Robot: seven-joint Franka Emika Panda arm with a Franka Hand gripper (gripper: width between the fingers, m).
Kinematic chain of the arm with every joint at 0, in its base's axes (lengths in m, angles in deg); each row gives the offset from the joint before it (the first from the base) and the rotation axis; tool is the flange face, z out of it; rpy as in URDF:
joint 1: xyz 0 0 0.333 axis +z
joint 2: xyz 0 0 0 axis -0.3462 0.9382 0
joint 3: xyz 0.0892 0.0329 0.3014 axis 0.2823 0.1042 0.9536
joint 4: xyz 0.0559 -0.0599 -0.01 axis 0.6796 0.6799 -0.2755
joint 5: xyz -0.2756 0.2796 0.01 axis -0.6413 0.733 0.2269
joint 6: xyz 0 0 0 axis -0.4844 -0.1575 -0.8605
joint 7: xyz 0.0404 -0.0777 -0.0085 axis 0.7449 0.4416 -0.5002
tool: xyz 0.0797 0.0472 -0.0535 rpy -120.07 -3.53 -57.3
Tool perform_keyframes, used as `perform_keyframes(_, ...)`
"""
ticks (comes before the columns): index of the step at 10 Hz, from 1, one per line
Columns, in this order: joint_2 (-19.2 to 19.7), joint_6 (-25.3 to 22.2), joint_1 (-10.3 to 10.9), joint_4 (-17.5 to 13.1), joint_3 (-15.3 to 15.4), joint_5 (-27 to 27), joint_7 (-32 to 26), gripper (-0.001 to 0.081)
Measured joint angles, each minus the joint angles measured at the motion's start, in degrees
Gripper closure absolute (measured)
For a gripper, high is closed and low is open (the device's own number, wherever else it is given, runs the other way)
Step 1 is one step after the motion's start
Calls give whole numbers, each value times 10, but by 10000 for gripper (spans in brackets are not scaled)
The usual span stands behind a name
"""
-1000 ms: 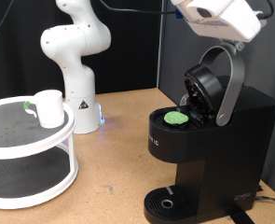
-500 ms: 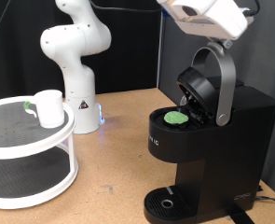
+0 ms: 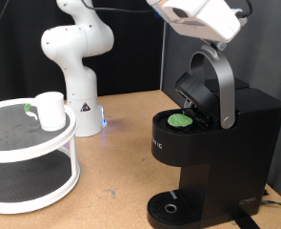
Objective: Make a cup of coffee with the keurig machine
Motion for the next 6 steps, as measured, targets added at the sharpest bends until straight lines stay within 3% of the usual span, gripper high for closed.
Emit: perform_keyframes(6, 0, -25, -17, 10, -17, -25, -8, 806)
